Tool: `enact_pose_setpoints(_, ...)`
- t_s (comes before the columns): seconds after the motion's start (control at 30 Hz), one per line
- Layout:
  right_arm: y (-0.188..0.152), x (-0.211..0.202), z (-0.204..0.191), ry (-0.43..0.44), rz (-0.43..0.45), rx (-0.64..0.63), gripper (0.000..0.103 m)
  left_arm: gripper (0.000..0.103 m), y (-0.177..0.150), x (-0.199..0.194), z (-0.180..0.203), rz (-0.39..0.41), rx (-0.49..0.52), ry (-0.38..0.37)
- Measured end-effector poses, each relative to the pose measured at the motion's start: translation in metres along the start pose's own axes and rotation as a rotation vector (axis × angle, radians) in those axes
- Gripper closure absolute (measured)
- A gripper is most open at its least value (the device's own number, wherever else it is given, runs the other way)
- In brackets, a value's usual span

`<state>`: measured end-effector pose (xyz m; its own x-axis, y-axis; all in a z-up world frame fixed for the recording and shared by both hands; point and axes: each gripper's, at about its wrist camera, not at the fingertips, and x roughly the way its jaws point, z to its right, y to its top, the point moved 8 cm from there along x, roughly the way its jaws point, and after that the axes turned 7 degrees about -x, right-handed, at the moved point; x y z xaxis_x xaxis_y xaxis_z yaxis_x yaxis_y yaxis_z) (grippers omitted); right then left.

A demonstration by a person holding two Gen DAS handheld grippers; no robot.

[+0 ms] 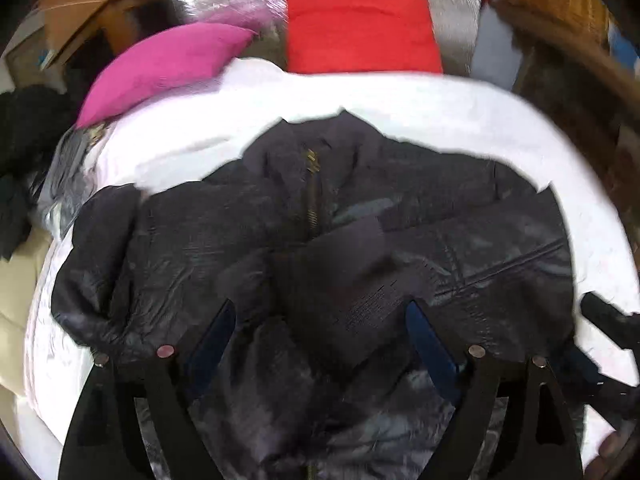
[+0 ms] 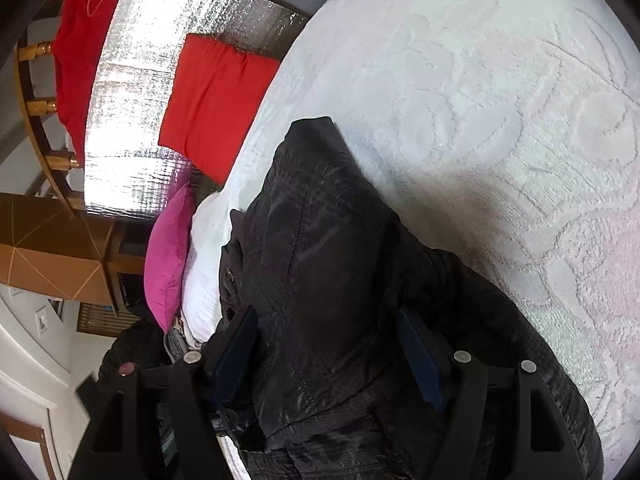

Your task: Fold large clothes

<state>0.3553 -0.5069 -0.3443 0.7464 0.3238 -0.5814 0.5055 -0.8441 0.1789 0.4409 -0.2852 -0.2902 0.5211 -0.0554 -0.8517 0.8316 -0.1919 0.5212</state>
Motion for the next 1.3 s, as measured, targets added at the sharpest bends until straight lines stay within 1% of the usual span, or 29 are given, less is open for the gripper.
enact_pose_setpoints(0.03,0.0,0.0,0.0,-0.002,-0.002,-0.004,0.028,0.019,-0.001,0.007,0.003,-0.008,0.003,-0.01)
enact_pose_setpoints(0.07,0.0,0.0,-0.001,-0.003,-0.003,-0.006,0.028,0.033,-0.001,0.007,0.001,-0.002,0.001,-0.013)
enact_pose_setpoints(0.1,-0.001,0.0,-0.001,-0.003,-0.004,-0.006,0.028,0.044,0.001,0.005,-0.002,0.007,-0.004,-0.023)
enact_pose_setpoints(0.13,-0.001,0.0,-0.001,-0.002,-0.005,-0.009,0.028,0.064,0.002,0.003,-0.004,0.004,-0.013,-0.049)
enact_pose_setpoints(0.17,-0.001,-0.001,-0.001,-0.002,-0.007,-0.014,0.028,0.071,0.004,-0.002,-0.009,0.001,-0.031,-0.085)
enact_pose_setpoints(0.2,-0.001,-0.001,-0.002,-0.004,-0.009,-0.018,0.028,0.073,0.006,-0.011,-0.018,0.012,-0.048,-0.106)
enact_pose_setpoints(0.27,-0.001,-0.001,-0.002,-0.006,-0.011,-0.024,0.028,0.08,0.013,-0.028,-0.038,0.058,-0.049,-0.112)
enact_pose_setpoints(0.33,-0.001,-0.002,-0.001,-0.006,-0.01,-0.02,0.028,0.08,0.018,-0.044,-0.061,0.089,-0.055,-0.108)
enact_pose_setpoints(0.37,-0.001,-0.002,-0.001,-0.007,-0.008,-0.017,0.028,0.08,0.019,-0.051,-0.075,0.092,-0.065,-0.119)
enact_pose_setpoints(0.43,-0.002,-0.002,-0.002,-0.016,-0.003,-0.02,0.028,0.08,0.017,-0.062,-0.107,0.081,-0.09,-0.138)
enact_pose_setpoints(0.53,-0.004,-0.002,-0.005,-0.04,0.004,-0.047,0.028,0.08,0.008,-0.068,-0.15,0.056,-0.127,-0.127)
enact_pose_setpoints(0.6,-0.006,-0.003,-0.008,-0.047,0.011,-0.059,0.028,0.075,0.0,-0.068,-0.171,0.03,-0.159,-0.127)
enact_pose_setpoints(0.67,-0.008,-0.002,-0.01,-0.048,0.008,-0.057,0.027,0.052,-0.005,-0.067,-0.177,0.012,-0.186,-0.149)
enact_pose_setpoints(0.7,-0.01,-0.001,-0.011,-0.044,0.005,-0.052,0.026,0.044,-0.006,-0.066,-0.176,0.008,-0.194,-0.154)
enact_pose_setpoints(0.73,-0.011,0.0,-0.012,-0.039,0.003,-0.038,0.026,0.031,-0.006,-0.067,-0.169,0.004,-0.196,-0.165)
enact_pose_setpoints(0.77,-0.01,0.001,-0.011,-0.038,0.004,-0.03,0.026,0.028,-0.005,-0.067,-0.16,0.005,-0.188,-0.181)
enact_pose_setpoints(0.8,-0.011,0.001,-0.01,-0.039,0.005,-0.024,0.026,0.027,-0.004,-0.068,-0.143,0.007,-0.164,-0.203)
enact_pose_setpoints(0.83,-0.011,0.002,-0.009,-0.04,0.003,-0.02,0.026,0.025,-0.003,-0.069,-0.132,0.006,-0.144,-0.214)
enact_pose_setpoints(0.87,-0.01,0.003,-0.008,-0.038,-0.001,-0.016,0.026,0.021,0.0,-0.068,-0.109,0.001,-0.102,-0.217)
enact_pose_setpoints(0.97,-0.008,0.004,-0.003,-0.012,-0.015,0.015,0.026,0.017,0.006,-0.06,-0.059,-0.003,-0.016,-0.2)
enact_pose_setpoints(1.03,-0.006,0.005,-0.001,0.005,-0.023,0.034,0.026,0.017,0.01,-0.044,-0.025,-0.022,0.04,-0.158)
enact_pose_setpoints(1.1,-0.006,0.006,0.0,0.008,-0.029,0.037,0.026,0.017,0.012,-0.027,-0.004,-0.039,0.084,-0.112)
enact_pose_setpoints(1.13,-0.007,0.007,-0.001,0.005,-0.031,0.032,0.026,0.017,0.013,-0.013,0.007,-0.052,0.119,-0.061)
enact_pose_setpoints(1.17,-0.007,0.008,-0.002,-0.004,-0.034,0.018,0.026,0.017,0.012,-0.001,0.012,-0.064,0.139,-0.02)
enact_pose_setpoints(1.2,-0.007,0.008,-0.004,-0.013,-0.037,0.005,0.026,0.017,0.011,0.007,0.014,-0.073,0.147,0.0)
enact_pose_setpoints(1.23,-0.008,0.009,-0.005,-0.023,-0.038,-0.007,0.026,0.02,0.009,0.017,0.016,-0.084,0.149,0.007)
enact_pose_setpoints(1.27,-0.008,0.01,-0.005,-0.027,-0.038,-0.013,0.025,0.039,0.008,0.021,0.017,-0.083,0.143,-0.004)
enact_pose_setpoints(1.3,-0.008,0.011,-0.006,-0.033,-0.037,-0.021,0.025,0.054,0.008,0.023,0.015,-0.084,0.13,-0.023)
